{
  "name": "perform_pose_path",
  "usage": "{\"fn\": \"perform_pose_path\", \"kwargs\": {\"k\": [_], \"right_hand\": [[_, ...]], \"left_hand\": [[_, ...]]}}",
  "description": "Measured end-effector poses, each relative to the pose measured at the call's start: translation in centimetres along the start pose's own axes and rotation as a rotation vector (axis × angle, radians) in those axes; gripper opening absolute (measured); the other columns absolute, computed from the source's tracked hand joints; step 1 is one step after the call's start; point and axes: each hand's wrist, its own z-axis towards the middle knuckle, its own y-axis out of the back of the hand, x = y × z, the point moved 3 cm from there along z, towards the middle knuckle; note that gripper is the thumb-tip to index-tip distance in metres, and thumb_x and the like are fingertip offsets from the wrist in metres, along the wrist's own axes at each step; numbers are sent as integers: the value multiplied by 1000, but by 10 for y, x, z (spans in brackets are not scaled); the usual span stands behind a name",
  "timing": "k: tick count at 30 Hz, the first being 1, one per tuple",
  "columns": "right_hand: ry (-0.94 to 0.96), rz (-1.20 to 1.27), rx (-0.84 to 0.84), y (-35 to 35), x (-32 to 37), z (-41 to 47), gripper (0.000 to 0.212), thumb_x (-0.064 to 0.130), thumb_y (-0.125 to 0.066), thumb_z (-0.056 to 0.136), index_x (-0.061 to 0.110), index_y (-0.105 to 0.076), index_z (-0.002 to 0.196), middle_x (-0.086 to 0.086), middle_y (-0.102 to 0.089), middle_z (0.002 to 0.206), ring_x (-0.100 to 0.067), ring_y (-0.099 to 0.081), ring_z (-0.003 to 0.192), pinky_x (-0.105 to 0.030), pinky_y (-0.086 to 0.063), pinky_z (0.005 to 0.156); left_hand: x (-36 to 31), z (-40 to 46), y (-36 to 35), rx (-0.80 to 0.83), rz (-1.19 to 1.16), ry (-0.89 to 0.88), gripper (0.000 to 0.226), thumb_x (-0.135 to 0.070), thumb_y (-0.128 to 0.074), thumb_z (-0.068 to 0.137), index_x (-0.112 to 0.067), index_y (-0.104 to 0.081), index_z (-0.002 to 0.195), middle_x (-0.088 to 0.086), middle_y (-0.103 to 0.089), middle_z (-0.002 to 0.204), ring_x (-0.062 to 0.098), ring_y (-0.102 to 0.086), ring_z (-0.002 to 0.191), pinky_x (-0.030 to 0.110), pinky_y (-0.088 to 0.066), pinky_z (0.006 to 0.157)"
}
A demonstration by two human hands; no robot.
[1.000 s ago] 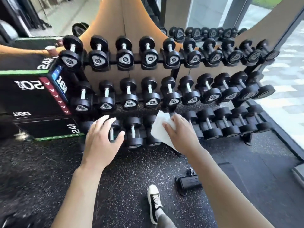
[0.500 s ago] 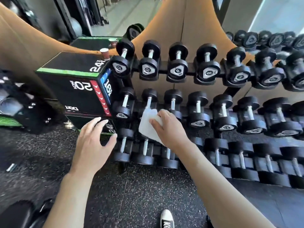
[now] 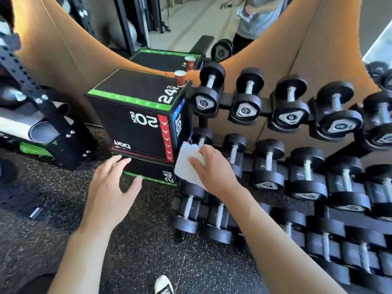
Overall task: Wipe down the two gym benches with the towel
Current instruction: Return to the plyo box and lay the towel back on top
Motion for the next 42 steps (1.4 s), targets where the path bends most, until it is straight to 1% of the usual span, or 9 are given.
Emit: {"fn": "perform_pose_path", "kwargs": {"k": [3, 6, 9, 12, 22, 30, 33, 37, 42], "right_hand": [[16, -7, 9, -33, 32, 45, 24, 44, -52, 103, 24, -41, 97, 8, -47, 92, -20, -47, 88, -36, -35, 69], [14, -8, 7, -59, 63, 85, 25, 46, -52, 103, 22, -45, 100, 6, -50, 96, -20, -48, 90, -36, -36, 70], [31, -13, 2, -81, 84, 116, 23, 46, -52, 102, 26, -40, 98, 9, -49, 97, -17, -44, 90, -35, -34, 71], [29, -26, 16, -99, 94, 146, 23, 45, -53, 102, 23, -43, 99, 8, -48, 97, -21, -49, 94, -35, -32, 71], [-10, -39, 29, -161, 92, 266, 33, 43, -54, 104, 11, -55, 113, -4, -60, 111, -27, -53, 105, -40, -43, 80], [-30, -26, 40, -217, 83, 406, 30, 43, -54, 103, 13, -53, 107, 3, -52, 97, -28, -54, 96, -37, -33, 72], [-21, -29, 62, -236, 87, 450, 30, 42, -55, 103, 12, -54, 110, -3, -58, 102, -30, -55, 96, -40, -38, 73], [-20, -39, 80, -261, 92, 497, 24, 42, -55, 103, 21, -45, 99, 5, -51, 95, -26, -52, 90, -36, -33, 69], [-81, -81, 85, -301, 93, 559, 26, 45, -53, 103, 19, -50, 105, 5, -54, 99, -23, -51, 95, -34, -33, 71]], "left_hand": [[39, 43, 19, -2, 24, -21, 55, -44, -64, 98, -24, -54, 149, -5, -43, 159, 18, -32, 148, 49, -33, 122], [71, 83, 40, -9, 35, -43, 56, -43, -65, 98, -21, -56, 148, -4, -45, 157, 18, -35, 145, 47, -33, 121], [96, 116, 52, -10, 40, -45, 55, -43, -66, 99, -19, -56, 148, -2, -45, 157, 17, -35, 144, 48, -33, 122], [116, 145, 53, -3, 19, -28, 55, -44, -66, 99, -22, -56, 148, -4, -44, 158, 17, -33, 147, 47, -33, 122], [180, 271, 27, 34, 10, -38, 54, -43, -64, 99, -21, -56, 147, -3, -45, 158, 21, -33, 147, 52, -36, 120], [227, 408, 3, 69, 42, -37, 54, -43, -65, 98, -23, -56, 147, -4, -44, 158, 19, -34, 149, 51, -34, 123], [241, 446, -1, 90, 52, -50, 54, -44, -64, 98, -23, -56, 147, -4, -45, 158, 18, -34, 148, 49, -35, 122], [262, 495, -5, 116, 72, -80, 54, -39, -68, 98, -17, -58, 146, 1, -48, 156, 22, -38, 146, 47, -36, 121], [297, 571, -12, 140, 85, -131, 62, -51, -53, 95, -13, -61, 143, 4, -52, 151, 26, -43, 143, 47, -37, 120]]}}
